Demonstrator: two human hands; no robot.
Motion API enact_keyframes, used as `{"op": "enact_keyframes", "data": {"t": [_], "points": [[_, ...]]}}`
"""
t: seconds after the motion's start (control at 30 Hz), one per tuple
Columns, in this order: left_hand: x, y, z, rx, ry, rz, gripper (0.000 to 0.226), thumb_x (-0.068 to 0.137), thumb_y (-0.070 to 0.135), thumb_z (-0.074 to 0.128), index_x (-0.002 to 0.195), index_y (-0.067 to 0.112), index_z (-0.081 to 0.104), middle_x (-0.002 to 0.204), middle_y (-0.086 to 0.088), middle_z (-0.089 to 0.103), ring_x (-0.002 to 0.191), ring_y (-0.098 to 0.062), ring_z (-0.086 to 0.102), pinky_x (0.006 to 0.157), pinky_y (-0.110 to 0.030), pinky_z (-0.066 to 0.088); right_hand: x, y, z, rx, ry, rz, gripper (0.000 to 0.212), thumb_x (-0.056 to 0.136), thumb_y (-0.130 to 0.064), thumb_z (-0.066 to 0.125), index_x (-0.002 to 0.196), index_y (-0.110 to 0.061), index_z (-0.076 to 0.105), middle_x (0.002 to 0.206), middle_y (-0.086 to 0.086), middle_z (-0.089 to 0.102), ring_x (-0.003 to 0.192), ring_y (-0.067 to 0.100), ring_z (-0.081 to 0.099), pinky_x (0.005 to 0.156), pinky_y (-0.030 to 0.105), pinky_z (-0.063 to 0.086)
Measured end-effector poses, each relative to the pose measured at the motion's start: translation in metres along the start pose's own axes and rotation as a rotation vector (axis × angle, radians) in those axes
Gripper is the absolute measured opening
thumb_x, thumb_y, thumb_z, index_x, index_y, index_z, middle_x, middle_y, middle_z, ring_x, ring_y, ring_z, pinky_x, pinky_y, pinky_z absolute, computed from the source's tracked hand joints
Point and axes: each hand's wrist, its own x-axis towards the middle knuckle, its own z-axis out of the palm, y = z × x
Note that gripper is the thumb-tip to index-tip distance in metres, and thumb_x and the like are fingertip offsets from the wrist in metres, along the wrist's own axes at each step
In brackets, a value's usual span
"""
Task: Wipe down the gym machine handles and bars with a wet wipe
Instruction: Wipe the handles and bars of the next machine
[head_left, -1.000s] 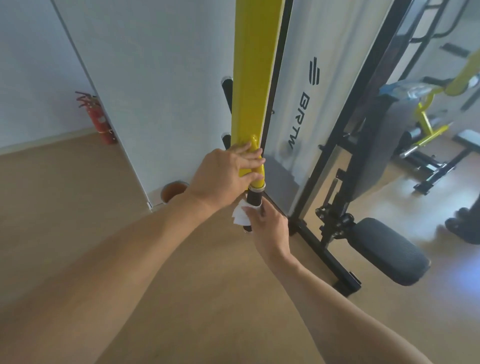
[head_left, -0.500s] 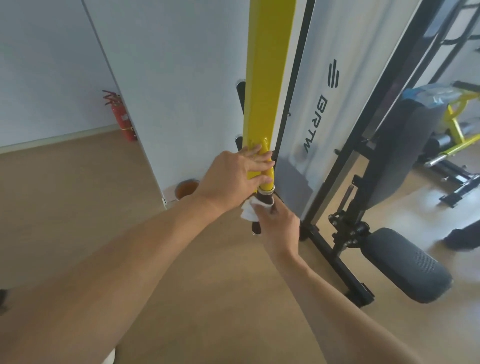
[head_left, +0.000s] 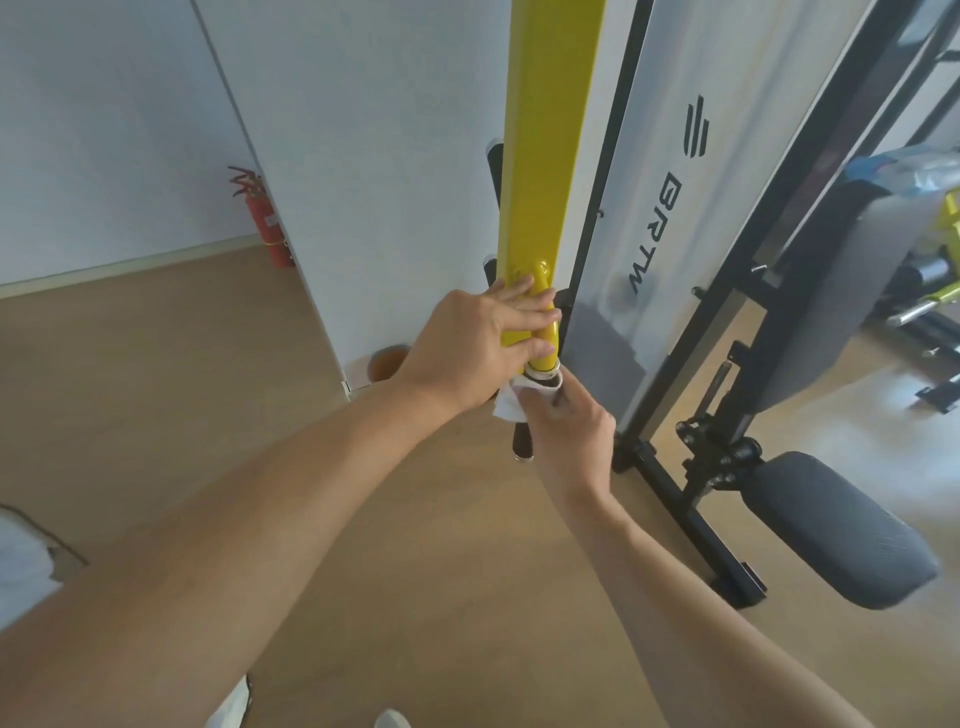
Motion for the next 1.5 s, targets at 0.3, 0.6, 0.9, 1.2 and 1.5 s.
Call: {"op": "enact_keyframes", "data": {"t": [0.3,0.6,0.9,1.2,1.5], "points": [[0.001,-0.005,0.0,-0.017,0.016,-0.021,0.039,0.082,0.021,0.08,0.119,0.013,0.071,0.132,0.001,0.064,0.134,-0.008,0.049,0.118,-0.035,0.033,-0.011,0.003,-0.004,-0.03,-0.059,-0.004,0.01,0.092,-0.04,0.06,0.1,-0.041,0.067,0.059,-0.011,0.06,0.053,0.007,0.056,0.043,0.01,0.035],[0.003,0.0,0.002,-0.012,0.013,-0.031,0.041,0.082,0.021,0.08,0.121,0.014,0.07,0.133,0.001,0.063,0.135,-0.009,0.049,0.118,-0.038,0.034,-0.017,0.012,0.001,-0.028,-0.102,0.145,0.022,0.095,-0.039,0.058,0.11,-0.027,0.069,0.069,-0.005,0.066,0.065,0.016,0.057,0.05,0.013,0.037],[0.004,0.002,0.001,-0.02,0.018,-0.027,0.042,0.082,0.02,0.08,0.121,0.014,0.07,0.133,0.001,0.063,0.134,-0.008,0.049,0.117,-0.035,0.034,-0.019,0.03,0.003,-0.162,-0.032,0.028,0.033,0.104,-0.018,0.047,0.13,-0.019,0.067,0.069,-0.001,0.063,0.062,0.021,0.057,0.051,0.025,0.036],[0.004,0.003,0.004,-0.055,0.029,-0.031,0.041,0.081,0.019,0.081,0.121,0.014,0.07,0.132,0.001,0.063,0.134,-0.006,0.049,0.118,-0.03,0.033,0.002,-0.007,-0.002,0.087,0.004,0.007,0.035,0.086,-0.039,0.066,0.121,-0.041,0.064,0.073,-0.021,0.062,0.064,0.01,0.057,0.058,0.031,0.054],[-0.001,0.005,0.007,-0.038,0.044,-0.018,0.044,0.081,0.023,0.08,0.123,0.017,0.069,0.133,0.005,0.063,0.133,0.002,0.043,0.116,-0.018,0.027,0.011,-0.02,-0.003,0.1,0.126,-0.062,0.009,0.085,-0.05,0.061,0.086,-0.04,0.062,0.062,-0.019,0.059,0.058,0.006,0.052,0.051,0.011,0.039]]}}
